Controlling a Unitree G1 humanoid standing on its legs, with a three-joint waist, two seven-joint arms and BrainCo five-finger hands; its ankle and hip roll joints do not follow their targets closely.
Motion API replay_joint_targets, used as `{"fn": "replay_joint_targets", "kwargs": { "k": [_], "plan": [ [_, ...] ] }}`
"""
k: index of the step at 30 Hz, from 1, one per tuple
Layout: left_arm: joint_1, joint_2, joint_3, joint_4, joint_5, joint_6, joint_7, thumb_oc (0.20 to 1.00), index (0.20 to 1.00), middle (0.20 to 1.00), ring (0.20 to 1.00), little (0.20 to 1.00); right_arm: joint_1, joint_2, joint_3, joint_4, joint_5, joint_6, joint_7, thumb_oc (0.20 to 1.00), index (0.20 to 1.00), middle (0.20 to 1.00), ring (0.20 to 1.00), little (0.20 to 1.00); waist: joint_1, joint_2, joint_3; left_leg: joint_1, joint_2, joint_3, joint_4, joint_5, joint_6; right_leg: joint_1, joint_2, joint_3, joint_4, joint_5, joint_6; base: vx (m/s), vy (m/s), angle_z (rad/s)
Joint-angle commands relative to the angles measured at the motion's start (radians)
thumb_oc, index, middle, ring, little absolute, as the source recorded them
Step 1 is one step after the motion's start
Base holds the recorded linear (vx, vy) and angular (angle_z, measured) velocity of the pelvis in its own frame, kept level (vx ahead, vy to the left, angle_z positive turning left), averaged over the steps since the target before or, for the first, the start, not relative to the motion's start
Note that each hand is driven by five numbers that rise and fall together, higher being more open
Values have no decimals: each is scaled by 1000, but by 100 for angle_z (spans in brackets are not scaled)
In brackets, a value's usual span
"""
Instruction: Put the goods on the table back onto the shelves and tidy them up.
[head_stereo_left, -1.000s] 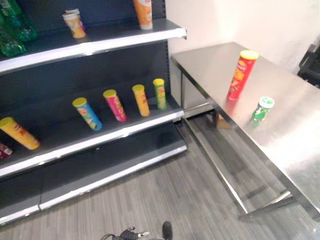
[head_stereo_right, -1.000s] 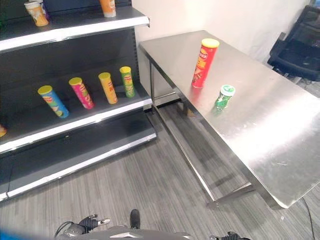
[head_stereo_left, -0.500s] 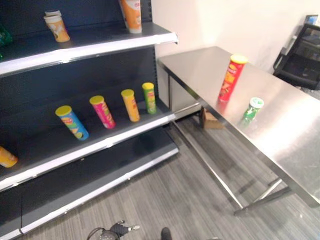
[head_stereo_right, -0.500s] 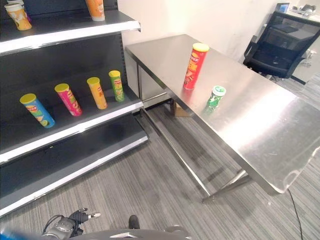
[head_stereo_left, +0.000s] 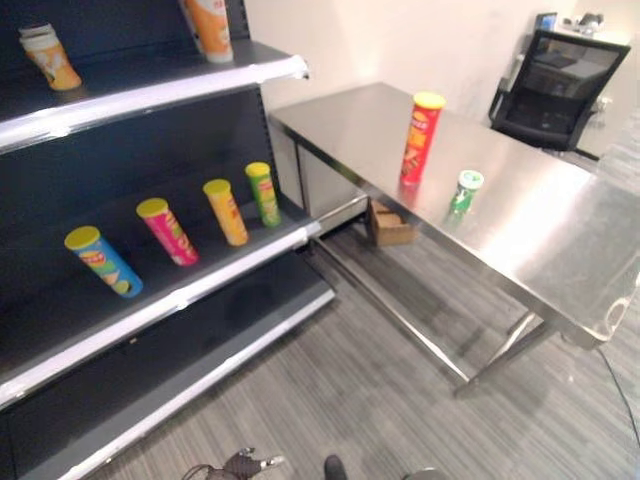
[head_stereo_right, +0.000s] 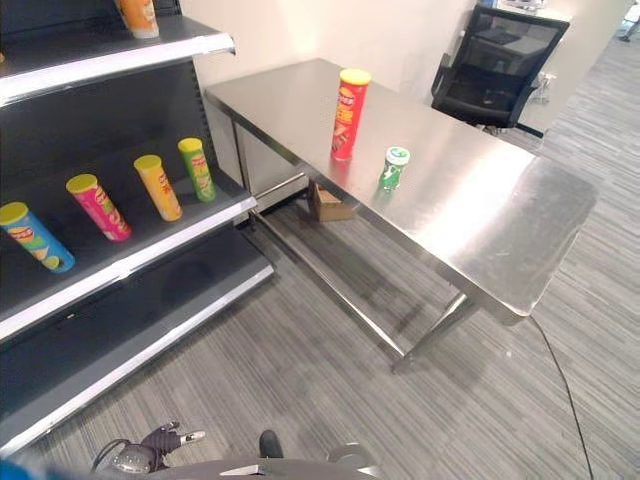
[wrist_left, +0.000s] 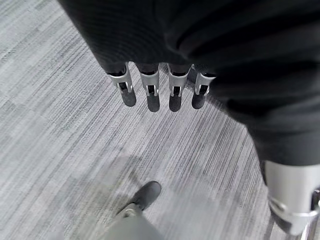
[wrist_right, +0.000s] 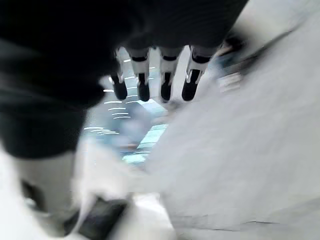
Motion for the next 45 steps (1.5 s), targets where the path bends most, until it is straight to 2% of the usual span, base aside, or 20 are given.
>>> {"fn": "replay_joint_targets", "kwargs": {
  "k": [1, 2, 6, 11, 15, 16, 18, 21, 22, 27, 30, 32, 34, 35, 38, 39, 40, 42, 43, 45],
  "plan": [
    [-23, 15, 9, 4, -19, -19, -1, 1000, 1000, 1000, 1000, 1000, -96, -118, 22, -6, 23, -94, -29, 1000, 1000, 1000, 1000, 1000, 29, 10, 45, 164, 35, -43, -78, -109, -60, -124, 49, 15, 29, 183, 60, 123, -32, 47],
    [-17, 15, 7, 5, -10, -20, -9, 1000, 1000, 1000, 1000, 1000, -124, -141, 54, -75, 1, -101, -17, 1000, 1000, 1000, 1000, 1000, 23, 4, 70, 198, 25, -68, -80, -118, -60, -190, 92, 44, 13, 227, 65, 154, -35, 64],
    [-2, 22, 9, 2, 4, -24, -20, 1000, 1000, 1000, 1000, 1000, -142, -172, 93, -113, -40, -93, -4, 1000, 1000, 1000, 1000, 1000, 13, -7, 103, 252, 1, -115, -74, -140, -59, -228, 125, 68, -50, 277, 76, 125, -13, 65],
    [20, 23, 14, 23, 12, -24, -27, 1000, 1000, 1000, 1000, 1000, -147, -192, 134, -102, -66, -78, 24, 1000, 1000, 1000, 1000, 1000, 8, -12, 99, 305, -13, -168, -60, -187, -63, -245, 107, 72, -125, 325, 89, 200, -61, 22],
    [42, 19, 23, 26, 4, -21, -33, 1000, 1000, 1000, 1000, 1000, -135, -208, 153, -97, -84, -62, 46, 1000, 1000, 1000, 1000, 1000, -4, -8, 91, 363, 3, -208, -49, -223, -73, -269, 98, 59, -120, 340, 91, 366, -180, 54],
    [46, 15, 15, 31, 13, -22, -36, 1000, 1000, 1000, 1000, 1000, -114, -218, 134, -112, -92, -60, 53, 1000, 1000, 1000, 1000, 1000, -8, -6, 63, 402, 11, -230, -61, -247, -83, -238, 85, 43, -115, 346, 75, 412, -253, 69],
    [51, 7, 8, 32, 16, -21, -38, 1000, 1000, 1000, 1000, 1000, -112, -231, 134, -120, -94, -60, 62, 1000, 1000, 1000, 1000, 1000, -11, 5, 47, 410, 37, -232, -51, -255, -93, -229, 93, 33, -94, 340, 64, 402, -284, 66],
    [55, -3, 1, 25, 10, -21, -37, 1000, 1000, 1000, 1000, 1000, -115, -251, 139, -126, -95, -59, 73, 1000, 1000, 1000, 1000, 1000, -14, 21, 32, 404, 61, -243, -30, -235, -108, -223, 108, 17, -77, 327, 47, 200, -176, 15],
    [52, -13, -12, 19, 5, -21, -36, 1000, 1000, 1000, 1000, 1000, -125, -273, 148, -130, -95, -62, 81, 1000, 1000, 1000, 1000, 1000, -15, 34, 21, 393, 79, -254, -2, -188, -128, -211, 125, 13, -71, 311, 30, 280, -266, -5],
    [38, -25, -16, 5, -20, -19, -31, 1000, 1000, 1000, 1000, 1000, -154, -288, 171, -158, -49, -70, 109, 1000, 1000, 1000, 1000, 1000, -22, 53, 8, 356, 121, -280, 96, -78, -176, -172, 157, -6, -42, 237, -14, 223, -222, 14],
    [41, -24, -13, -6, -30, -20, -34, 1000, 1000, 1000, 1000, 1000, -166, -281, 183, -188, -8, -80, 134, 1000, 1000, 1000, 1000, 1000, -15, 48, 17, 304, 114, -289, 227, 1, -190, -123, 162, -9, -41, 203, -36, 190, -183, 28],
    [47, -17, -7, -20, -40, -19, -37, 1000, 1000, 1000, 1000, 1000, -174, -279, 191, -205, 25, -82, 146, 1000, 1000, 1000, 1000, 1000, -4, 32, 29, 244, 111, -271, 375, 60, -204, -86, 158, -8, -46, 182, -51, 154, -183, 24],
    [48, -9, -1, -23, -45, -17, -34, 1000, 1000, 1000, 1000, 1000, -178, -277, 199, -208, 35, -83, 151, 1000, 1000, 1000, 1000, 1000, 8, 12, 44, 182, 122, -217, 460, 53, -191, -47, 143, -14, -54, 163, -63, 111, -143, 11],
    [44, -8, 1, -25, -51, -16, -33, 1000, 1000, 1000, 1000, 1000, -181, -283, 209, -222, 36, -80, 159, 1000, 1000, 1000, 1000, 1000, 21, 1, 58, 137, 117, -194, 467, 19, -179, -32, 131, -15, -57, 157, -65, 75, -74, -30],
    [45, -11, 7, -20, -47, -15, -41, 1000, 1000, 1000, 1000, 1000, -188, -284, 235, -247, 22, -72, 182, 1000, 1000, 1000, 1000, 1000, 48, -16, 72, 56, 106, -154, 359, -108, -150, -1, 99, -32, -54, 134, -53, 137, 3, 46],
    [51, -8, 7, -12, -40, -16, -42, 1000, 1000, 1000, 1000, 1000, -189, -278, 250, -263, 25, -78, 190, 1000, 1000, 1000, 1000, 1000, 69, -13, 78, -11, 98, -149, 232, -86, -155, 25, 93, -44, -55, 119, -48, 127, 28, 40],
    [52, -8, 7, -12, -40, -16, -42, 1000, 1000, 1000, 1000, 1000, -189, -277, 251, -263, 25, -78, 190, 1000, 1000, 1000, 1000, 1000, 69, -15, 78, -5, 95, -149, 223, -82, -155, 27, 91, -44, -56, 118, -47, 145, 38, 14],
    [54, -2, 3, -11, -30, -13, -42, 1000, 1000, 1000, 1000, 1000, -203, -250, 279, -259, 12, -76, 187, 1000, 1000, 1000, 1000, 1000, 99, -5, 88, -76, 107, -131, 66, 31, -177, 94, 102, -51, -70, 97, -49, 194, 39, 54],
    [55, -2, 4, -11, -30, -13, -42, 1000, 1000, 1000, 1000, 1000, -206, -250, 282, -258, 12, -76, 187, 1000, 1000, 1000, 1000, 1000, 99, -7, 88, -73, 106, -130, 63, 33, -177, 95, 101, -50, -71, 97, -48, 300, 120, 58],
    [64, -9, 18, 16, -19, -12, -43, 1000, 1000, 1000, 1000, 1000, -239, -219, 355, -279, -30, -57, 217, 1000, 1000, 1000, 1000, 1000, 110, 13, 64, -20, 94, -141, -3, 45, -174, 123, 110, -26, -72, 79, -36, 258, 146, -14]
  ]
}}
